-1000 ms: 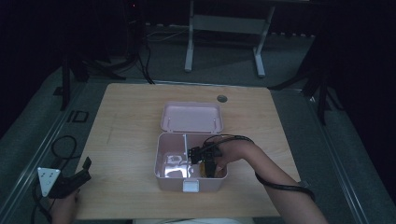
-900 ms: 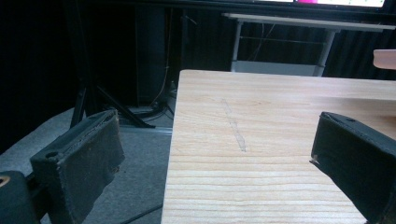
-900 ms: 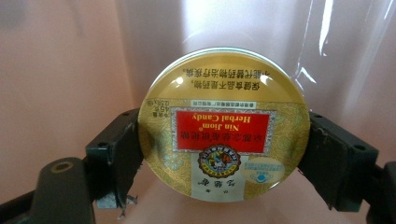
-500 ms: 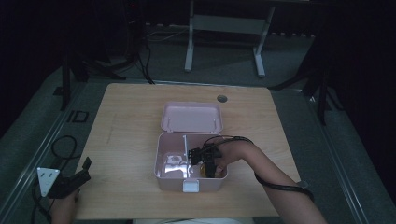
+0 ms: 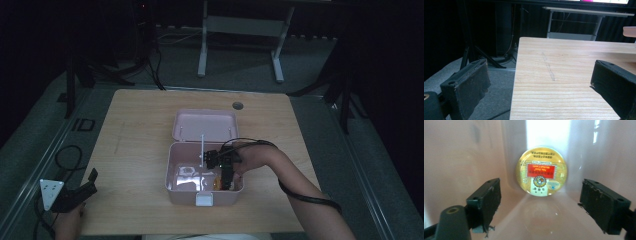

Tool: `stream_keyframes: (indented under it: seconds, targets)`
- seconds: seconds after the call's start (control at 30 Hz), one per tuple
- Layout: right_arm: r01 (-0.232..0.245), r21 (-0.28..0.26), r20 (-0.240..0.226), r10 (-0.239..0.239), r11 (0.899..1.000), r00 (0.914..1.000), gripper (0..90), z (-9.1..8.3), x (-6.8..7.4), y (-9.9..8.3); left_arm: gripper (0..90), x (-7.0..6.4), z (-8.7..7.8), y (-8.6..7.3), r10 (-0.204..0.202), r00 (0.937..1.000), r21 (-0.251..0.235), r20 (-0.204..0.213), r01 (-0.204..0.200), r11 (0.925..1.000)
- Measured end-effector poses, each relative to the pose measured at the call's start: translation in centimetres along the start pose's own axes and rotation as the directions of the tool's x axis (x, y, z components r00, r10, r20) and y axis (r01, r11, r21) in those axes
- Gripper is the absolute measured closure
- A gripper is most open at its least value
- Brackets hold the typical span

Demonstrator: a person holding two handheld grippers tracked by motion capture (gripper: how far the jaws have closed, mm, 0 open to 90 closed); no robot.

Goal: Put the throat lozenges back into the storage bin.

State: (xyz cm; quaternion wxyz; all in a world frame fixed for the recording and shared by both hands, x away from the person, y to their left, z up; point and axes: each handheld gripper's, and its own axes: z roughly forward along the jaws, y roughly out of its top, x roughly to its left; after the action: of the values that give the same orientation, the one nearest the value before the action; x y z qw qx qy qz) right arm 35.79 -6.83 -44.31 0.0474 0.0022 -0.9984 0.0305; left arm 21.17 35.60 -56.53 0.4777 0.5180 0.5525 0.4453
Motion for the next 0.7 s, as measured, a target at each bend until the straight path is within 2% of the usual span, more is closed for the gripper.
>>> stream_keyframes:
  seconds: [0.23,0.4,0.53,0.7]
  targets:
    - [-0.014,-0.092,0.048,0.019,0.996,0.9987,12.9,-3.4,0.2,-2.2,2.5,0.0,0.0,0.0,0.003,1.0,-0.002,-0.002,-0.003,1.0]
    - [-0.033,-0.164,0.079,0.046,0.986,0.9958,12.6,-5.1,0.3,-4.3,2.5,0.0,0.0,0.0,0.004,1.0,-0.004,-0.003,-0.004,1.0]
    - [-0.056,-0.219,0.097,0.079,0.974,0.9921,12.4,-5.9,0.2,-6.4,2.5,-0.1,-0.1,0.0,0.005,1.0,-0.006,-0.005,-0.005,1.0]
    - [-0.082,-0.251,0.116,0.114,0.965,0.9867,12.4,-5.9,-0.1,-8.9,2.5,-0.1,-0.1,0.0,0.007,1.0,-0.007,-0.006,-0.007,1.0]
